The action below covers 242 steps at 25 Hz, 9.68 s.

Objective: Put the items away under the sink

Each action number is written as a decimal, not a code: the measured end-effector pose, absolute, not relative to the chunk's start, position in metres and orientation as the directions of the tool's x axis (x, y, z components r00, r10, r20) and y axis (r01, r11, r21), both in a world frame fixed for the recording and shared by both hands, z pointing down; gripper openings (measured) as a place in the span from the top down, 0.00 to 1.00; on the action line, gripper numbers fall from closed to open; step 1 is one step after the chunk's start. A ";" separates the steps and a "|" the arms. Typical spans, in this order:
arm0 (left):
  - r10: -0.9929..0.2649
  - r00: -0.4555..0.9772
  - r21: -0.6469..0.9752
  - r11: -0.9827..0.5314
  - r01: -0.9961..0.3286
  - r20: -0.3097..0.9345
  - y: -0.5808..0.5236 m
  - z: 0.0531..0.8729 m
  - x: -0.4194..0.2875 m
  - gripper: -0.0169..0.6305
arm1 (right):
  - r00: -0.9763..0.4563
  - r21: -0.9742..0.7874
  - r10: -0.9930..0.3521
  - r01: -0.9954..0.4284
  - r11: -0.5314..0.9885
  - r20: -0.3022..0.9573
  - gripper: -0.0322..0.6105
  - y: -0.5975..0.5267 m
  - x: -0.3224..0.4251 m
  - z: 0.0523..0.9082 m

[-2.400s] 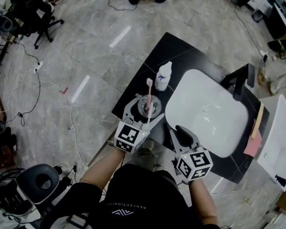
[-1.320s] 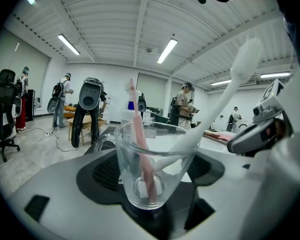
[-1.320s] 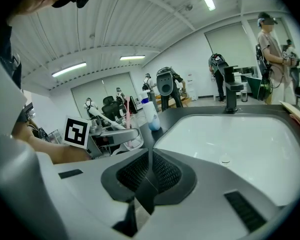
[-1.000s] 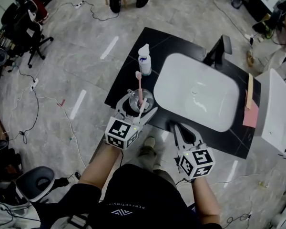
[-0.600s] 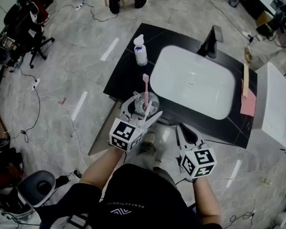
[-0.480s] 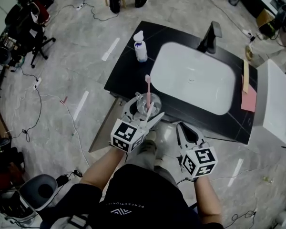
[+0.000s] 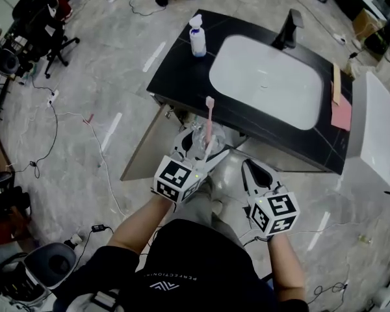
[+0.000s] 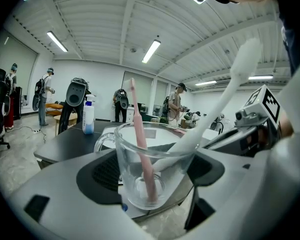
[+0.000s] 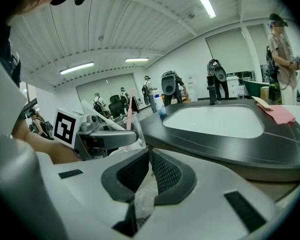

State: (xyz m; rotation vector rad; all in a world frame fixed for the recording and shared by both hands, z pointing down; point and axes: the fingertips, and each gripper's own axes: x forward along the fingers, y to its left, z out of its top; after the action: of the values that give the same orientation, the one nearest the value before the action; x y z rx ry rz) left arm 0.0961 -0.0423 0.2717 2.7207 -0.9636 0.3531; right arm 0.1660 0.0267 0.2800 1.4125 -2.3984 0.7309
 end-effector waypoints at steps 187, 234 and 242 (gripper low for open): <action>-0.670 0.634 0.210 -0.605 -0.768 0.385 -0.153 0.803 0.008 0.40 | -0.443 -0.262 -0.697 -0.896 0.357 0.564 0.88 -0.103 0.080 0.774; -0.557 0.714 0.265 -0.677 -0.686 0.425 -0.008 0.420 0.004 0.96 | -0.444 -0.383 -0.823 -0.872 0.306 0.353 0.89 -0.023 0.071 0.426; -0.535 0.749 0.265 -0.714 -0.648 0.390 0.009 0.353 0.013 0.96 | -0.436 -0.379 -0.854 -0.869 0.317 0.285 0.89 -0.001 0.081 0.355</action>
State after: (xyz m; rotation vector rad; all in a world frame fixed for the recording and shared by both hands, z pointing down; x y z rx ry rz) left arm 0.0130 0.0094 0.3534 2.5621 -0.9059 0.4031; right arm 0.0806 -0.0012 0.3554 1.6515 -2.5238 0.7591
